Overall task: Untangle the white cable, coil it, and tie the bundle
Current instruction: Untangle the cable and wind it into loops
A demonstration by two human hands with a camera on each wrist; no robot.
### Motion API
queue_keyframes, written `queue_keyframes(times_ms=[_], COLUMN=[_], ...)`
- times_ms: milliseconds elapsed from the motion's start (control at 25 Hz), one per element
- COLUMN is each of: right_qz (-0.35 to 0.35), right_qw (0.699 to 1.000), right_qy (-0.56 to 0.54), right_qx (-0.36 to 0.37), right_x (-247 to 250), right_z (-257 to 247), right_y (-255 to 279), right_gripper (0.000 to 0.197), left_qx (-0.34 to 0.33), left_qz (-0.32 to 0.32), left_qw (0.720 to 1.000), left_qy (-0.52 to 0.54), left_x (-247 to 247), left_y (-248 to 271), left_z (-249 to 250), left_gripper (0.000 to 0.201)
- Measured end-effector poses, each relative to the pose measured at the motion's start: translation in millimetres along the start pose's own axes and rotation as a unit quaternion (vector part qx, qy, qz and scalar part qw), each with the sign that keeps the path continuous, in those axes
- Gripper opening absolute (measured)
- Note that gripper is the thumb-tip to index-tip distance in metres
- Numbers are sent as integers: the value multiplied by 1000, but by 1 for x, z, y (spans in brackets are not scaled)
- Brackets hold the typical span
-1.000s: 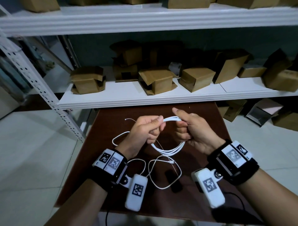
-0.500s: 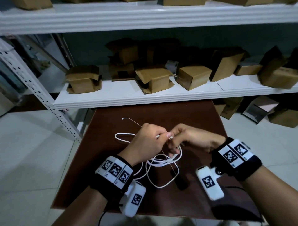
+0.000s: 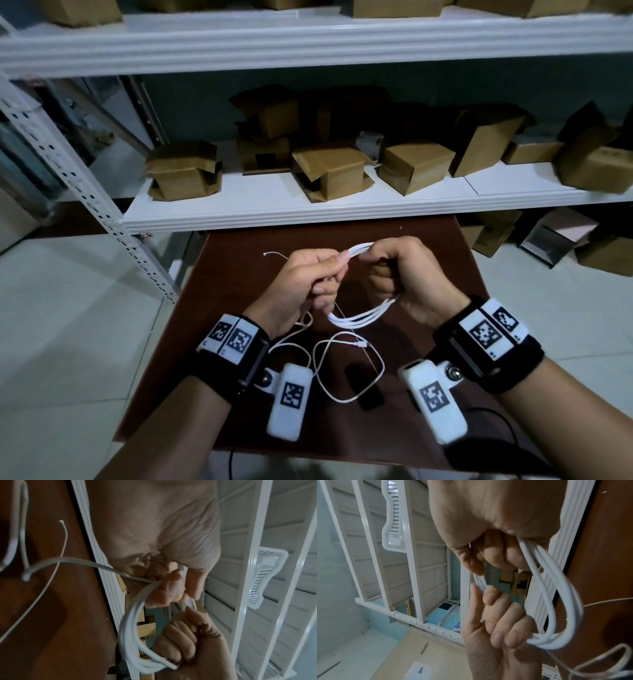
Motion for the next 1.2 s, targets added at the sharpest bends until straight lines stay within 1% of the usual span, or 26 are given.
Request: queue_keyframes(times_ms=[120,160,240,400,480,600,680,760,840,880,920,960,1040,1120,1200], right_qz=[17,24,25,-38,-73,-122,-150,-160,-168,-167,-160,-145,-104,-70,-56], right_qw=[996,994,991,989,988,988,987,987,981,975,971,972,982,994,995], right_qy=[-88,-107,-128,-144,-132,-96,-61,1,91,132,161,173,143,63,-37], right_qx=[16,25,34,5,5,1,0,-13,-46,-59,-69,-70,-59,-56,-69], right_x=[7,10,12,2,-1,-1,-1,-1,-3,-5,-7,-8,-11,-11,-9], right_z=[-3,-3,0,11,8,2,0,4,12,17,20,21,20,17,12], right_y=[-1,-2,-2,-1,2,6,9,10,12,13,14,14,13,9,6], right_gripper=[44,44,42,45,44,42,38,34,31,29,25,21,21,28,33], left_qx=[8,12,8,-44,-60,-71,-76,-97,-115,-113,-106,-92,-61,-29,-10], left_qz=[-9,-4,29,115,127,129,117,97,80,71,64,65,67,67,54], left_qw=[997,996,992,986,984,986,989,989,969,957,952,957,977,989,996], left_qy=[70,93,121,117,111,85,42,-57,-206,-259,-279,-267,-194,-127,-63], left_x=[-3,-4,-4,6,10,10,7,2,-5,-10,-13,-14,-10,-5,-1], left_y=[-2,-4,-8,-10,-8,-4,-2,-1,-1,-1,-2,-2,-2,-1,0], left_z=[-10,-14,-20,-8,0,6,10,14,13,11,7,4,3,5,5], left_gripper=[32,34,37,37,38,39,39,42,44,44,45,46,48,46,42])
Point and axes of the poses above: each hand's wrist, its own y-axis away from the middle knuckle, its own x-axis out of the back of the hand, z = x × y, the point moved 7 cm from there along -y, towards the middle knuckle
